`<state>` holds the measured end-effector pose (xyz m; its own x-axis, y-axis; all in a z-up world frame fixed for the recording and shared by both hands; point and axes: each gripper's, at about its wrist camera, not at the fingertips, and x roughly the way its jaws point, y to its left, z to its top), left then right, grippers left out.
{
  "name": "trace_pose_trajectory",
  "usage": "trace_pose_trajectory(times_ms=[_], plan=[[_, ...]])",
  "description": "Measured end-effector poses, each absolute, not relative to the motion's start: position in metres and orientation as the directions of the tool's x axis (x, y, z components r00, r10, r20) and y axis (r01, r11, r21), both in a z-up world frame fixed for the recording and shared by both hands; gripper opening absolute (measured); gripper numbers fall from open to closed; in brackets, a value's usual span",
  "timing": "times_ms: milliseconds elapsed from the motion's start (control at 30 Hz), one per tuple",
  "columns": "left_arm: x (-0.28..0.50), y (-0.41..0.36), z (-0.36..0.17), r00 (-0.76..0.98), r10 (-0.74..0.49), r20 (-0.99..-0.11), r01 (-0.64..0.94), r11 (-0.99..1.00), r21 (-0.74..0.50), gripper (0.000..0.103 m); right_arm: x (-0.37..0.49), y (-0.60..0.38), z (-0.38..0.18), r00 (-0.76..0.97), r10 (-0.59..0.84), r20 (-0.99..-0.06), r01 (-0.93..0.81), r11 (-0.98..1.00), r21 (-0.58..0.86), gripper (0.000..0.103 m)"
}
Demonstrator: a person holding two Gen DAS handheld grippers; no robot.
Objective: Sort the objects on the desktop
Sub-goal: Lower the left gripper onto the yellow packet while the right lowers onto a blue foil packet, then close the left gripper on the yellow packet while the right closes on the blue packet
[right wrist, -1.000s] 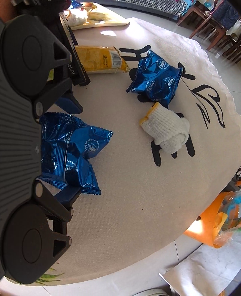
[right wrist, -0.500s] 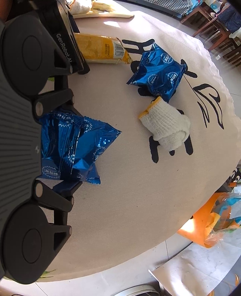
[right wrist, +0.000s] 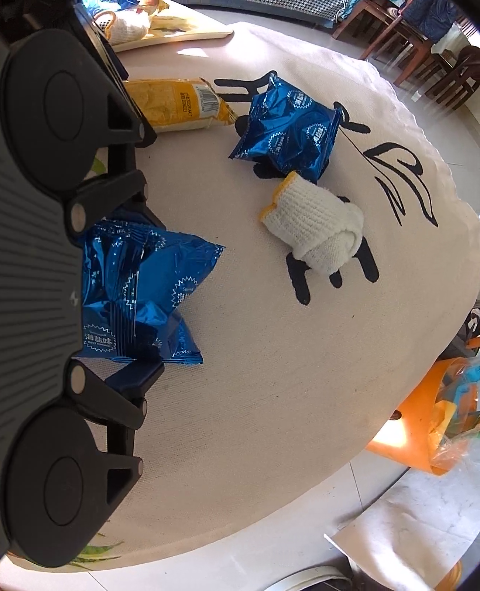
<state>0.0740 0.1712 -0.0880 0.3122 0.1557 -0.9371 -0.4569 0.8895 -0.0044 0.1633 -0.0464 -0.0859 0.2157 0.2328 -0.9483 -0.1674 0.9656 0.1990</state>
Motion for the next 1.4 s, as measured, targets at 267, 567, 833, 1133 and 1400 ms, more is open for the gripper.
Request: trace_pose_trajectory(times_ms=[267, 567, 833, 1133, 1400], plan=[[0.079, 0.165, -0.093, 0.311, 0.183, -0.933, -0.441, 0.897, 0.029, 0.103, 0.160, -0.042, -0.090, 0.205, 0.212, -0.956, -0.203, 0.964, 0.170, 0.079], [0.069, 0.165, -0.088, 0.310, 0.184, -0.933, -0.444, 0.896, 0.029, 0.102, 0.158, -0.037, -0.094, 0.218, 0.186, -0.958, -0.229, 0.964, 0.135, 0.085], [0.070, 0.162, -0.088, 0.318, 0.176, -0.932, -0.429, 0.903, 0.024, 0.102, 0.156, -0.037, -0.095, 0.230, 0.191, -0.954, -0.244, 0.961, 0.134, 0.083], [0.071, 0.160, -0.079, 0.371, 0.160, -0.915, -0.407, 0.913, -0.006, 0.071, 0.154, -0.036, -0.093, 0.248, 0.211, -0.945, -0.260, 0.955, 0.145, 0.077], [0.071, 0.158, -0.075, 0.381, 0.136, -0.914, -0.403, 0.915, -0.031, 0.063, 0.151, -0.034, -0.090, 0.258, 0.220, -0.941, -0.273, 0.951, 0.147, 0.076]])
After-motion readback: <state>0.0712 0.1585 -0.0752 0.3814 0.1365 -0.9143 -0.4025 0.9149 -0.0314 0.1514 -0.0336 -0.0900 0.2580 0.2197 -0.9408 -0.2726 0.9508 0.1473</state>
